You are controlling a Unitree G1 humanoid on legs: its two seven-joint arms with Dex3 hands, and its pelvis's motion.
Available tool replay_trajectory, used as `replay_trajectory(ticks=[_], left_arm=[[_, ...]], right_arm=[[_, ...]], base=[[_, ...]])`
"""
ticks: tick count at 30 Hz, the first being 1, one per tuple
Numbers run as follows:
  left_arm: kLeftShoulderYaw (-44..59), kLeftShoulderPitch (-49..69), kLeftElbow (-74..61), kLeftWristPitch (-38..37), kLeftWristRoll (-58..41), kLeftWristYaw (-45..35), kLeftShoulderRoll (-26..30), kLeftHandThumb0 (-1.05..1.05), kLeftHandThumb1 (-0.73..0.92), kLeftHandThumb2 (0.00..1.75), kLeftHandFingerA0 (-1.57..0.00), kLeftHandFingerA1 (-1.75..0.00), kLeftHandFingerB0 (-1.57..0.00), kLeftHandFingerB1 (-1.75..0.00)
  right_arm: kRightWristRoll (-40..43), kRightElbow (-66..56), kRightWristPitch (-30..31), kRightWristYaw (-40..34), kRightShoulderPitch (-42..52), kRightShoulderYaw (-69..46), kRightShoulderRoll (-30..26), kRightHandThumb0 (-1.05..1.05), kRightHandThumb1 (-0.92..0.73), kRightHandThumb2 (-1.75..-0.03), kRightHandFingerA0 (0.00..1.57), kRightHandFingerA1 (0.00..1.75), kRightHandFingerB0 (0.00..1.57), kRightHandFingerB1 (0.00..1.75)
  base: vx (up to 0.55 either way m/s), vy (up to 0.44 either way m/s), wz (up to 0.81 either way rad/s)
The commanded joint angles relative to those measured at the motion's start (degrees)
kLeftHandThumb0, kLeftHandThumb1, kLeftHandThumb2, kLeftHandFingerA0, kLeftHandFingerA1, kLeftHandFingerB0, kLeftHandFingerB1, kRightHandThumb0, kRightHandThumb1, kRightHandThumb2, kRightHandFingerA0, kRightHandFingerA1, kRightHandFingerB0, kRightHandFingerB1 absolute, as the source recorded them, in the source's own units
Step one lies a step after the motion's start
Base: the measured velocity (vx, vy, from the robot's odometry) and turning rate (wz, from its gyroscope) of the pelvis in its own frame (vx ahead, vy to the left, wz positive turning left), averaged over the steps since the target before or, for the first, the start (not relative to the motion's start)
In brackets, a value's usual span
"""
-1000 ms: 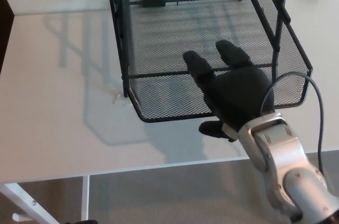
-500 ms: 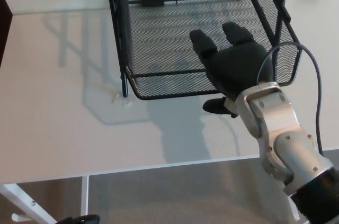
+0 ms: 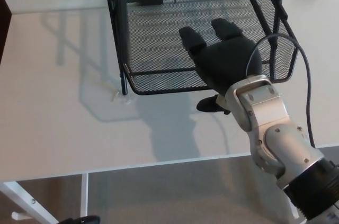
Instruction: The robot walk towards a table in front and then pushes a layer of a file tray back to its original position using its right hand
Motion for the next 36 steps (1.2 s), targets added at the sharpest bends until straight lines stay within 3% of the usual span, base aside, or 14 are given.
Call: replay_trajectory(ticks=[1, 4, 6, 7, 9, 13, 14, 22, 29, 30, 31, 33, 34, 36], left_arm=[[0.78, -0.47, -0.56, 1.15, -0.48, -0.38, 1.03, -0.22, 0.61, 0.58, -0.64, -0.48, -0.47, -0.40], [1.19, -1.46, 0.00, 0.93, -0.86, -0.87, 1.10, -0.21, 0.60, 0.58, -0.65, -0.49, -0.45, -0.40], [1.23, -1.69, -0.18, 1.18, -0.67, -0.82, 1.17, -0.21, 0.60, 0.58, -0.63, -0.48, -0.45, -0.40], [1.29, -1.76, -0.22, 1.28, -0.73, -0.92, 1.21, -0.21, 0.61, 0.58, -0.62, -0.48, -0.45, -0.40], [1.26, -1.84, -0.12, 1.03, -0.52, -0.95, 1.31, -0.20, 0.62, 0.58, -0.62, -0.48, -0.46, -0.40], [1.39, -1.89, 0.07, 1.31, -0.83, -0.93, 1.20, -0.18, 0.63, 0.59, -0.62, -0.49, -0.47, -0.40], [1.45, -1.99, 0.18, 1.34, -0.92, -0.99, 1.19, -0.17, 0.64, 0.59, -0.62, -0.49, -0.46, -0.40], [1.49, -2.76, 0.06, 2.09, -0.42, -0.31, 1.18, -0.17, 0.61, 0.58, -0.67, -0.50, -0.48, -0.40], [1.55, -3.67, 0.83, 2.24, -0.34, -0.26, 1.41, -0.16, 0.61, 0.58, -0.65, -0.49, -0.47, -0.39], [1.43, -3.66, 0.83, 2.33, -0.42, -0.20, 1.18, -0.15, 0.62, 0.58, -0.65, -0.49, -0.47, -0.39], [1.30, -3.57, 0.68, 2.48, -0.35, -0.14, 1.14, -0.15, 0.62, 0.58, -0.63, -0.48, -0.46, -0.39], [1.35, -3.48, 0.97, 2.10, -0.26, -0.24, 1.33, -0.15, 0.63, 0.59, -0.65, -0.48, -0.47, -0.39], [1.29, -3.89, 0.99, 2.04, 0.09, -0.06, 1.56, -0.16, 0.63, 0.59, -0.63, -0.48, -0.45, -0.39], [1.42, -4.87, 1.14, 2.47, 0.12, 0.17, 1.69, -0.16, 0.62, 0.59, -0.61, -0.50, -0.44, -0.39]], right_arm=[[3.82, -3.25, 0.17, 1.28, 3.12, -0.19, -1.63, -0.83, -0.46, -0.84, 0.00, 0.00, 0.00, 0.03], [6.18, -8.27, -1.38, 1.73, 7.28, -0.90, -3.74, -0.83, -0.54, -0.57, 0.00, 0.00, 0.00, 0.00], [5.87, -11.50, -2.20, 1.91, 9.35, -0.52, -5.57, -0.84, -0.44, -0.83, 0.00, 0.00, 0.00, 0.01], [5.68, -13.19, -2.43, 2.18, 10.36, -0.33, -6.47, -0.84, -0.56, -0.58, 0.00, 0.00, 0.00, 0.00], [5.78, -16.09, -2.45, 3.41, 12.00, -0.27, -7.89, -0.86, -0.44, -0.82, 0.00, 0.00, 0.00, 0.00], [6.66, -20.63, -3.82, 3.58, 14.75, -0.67, -10.55, -0.87, -0.44, -0.82, 0.00, 0.00, 0.00, 0.00], [6.94, -22.12, -4.39, 3.39, 15.48, -0.93, -11.37, -0.88, -0.59, -0.58, 0.00, 0.00, 0.00, 0.00], [8.48, -39.54, -7.23, 3.67, 23.05, -4.35, -16.11, -0.88, -0.59, -0.57, 0.00, 0.00, 0.00, 0.00], [14.16, -57.44, -12.87, 0.71, 35.50, -10.84, -18.85, -0.88, -0.61, -0.59, 0.00, 0.00, 0.00, 0.00], [15.53, -58.33, -13.59, 0.68, 36.39, -12.02, -19.34, -0.90, -0.51, -0.92, 0.00, 0.00, 0.00, 0.00], [16.32, -59.48, -14.14, 1.23, 37.41, -13.05, -19.65, -0.88, -0.61, -0.59, 0.00, 0.00, 0.00, 0.00], [19.30, -63.53, -15.45, 1.13, 41.84, -15.43, -20.28, -0.85, -0.61, -0.60, 0.00, 0.00, 0.00, 0.00], [21.12, -65.63, -16.89, -0.29, 44.65, -16.92, -20.47, -0.88, -0.50, -0.90, 0.00, 0.00, 0.00, 0.00], [23.19, -69.51, -19.93, -3.08, 51.27, -20.28, -21.05, -0.89, -0.52, -0.90, 0.00, 0.02, 0.00, 0.00]], base=[[0.00, 0.000, 0.00], [0.00, 0.000, 0.02], [0.00, 0.000, 0.00], [0.00, 0.000, 0.00], [0.00, 0.000, 0.00], [0.00, 0.000, 0.00], [0.00, 0.000, 0.00], [0.00, 0.000, 0.00], [0.00, 0.000, 0.00], [0.00, 0.000, 0.00], [0.00, 0.000, 0.00], [0.00, 0.000, 0.00], [0.00, 0.000, 0.00], [0.00, 0.000, 0.00]])
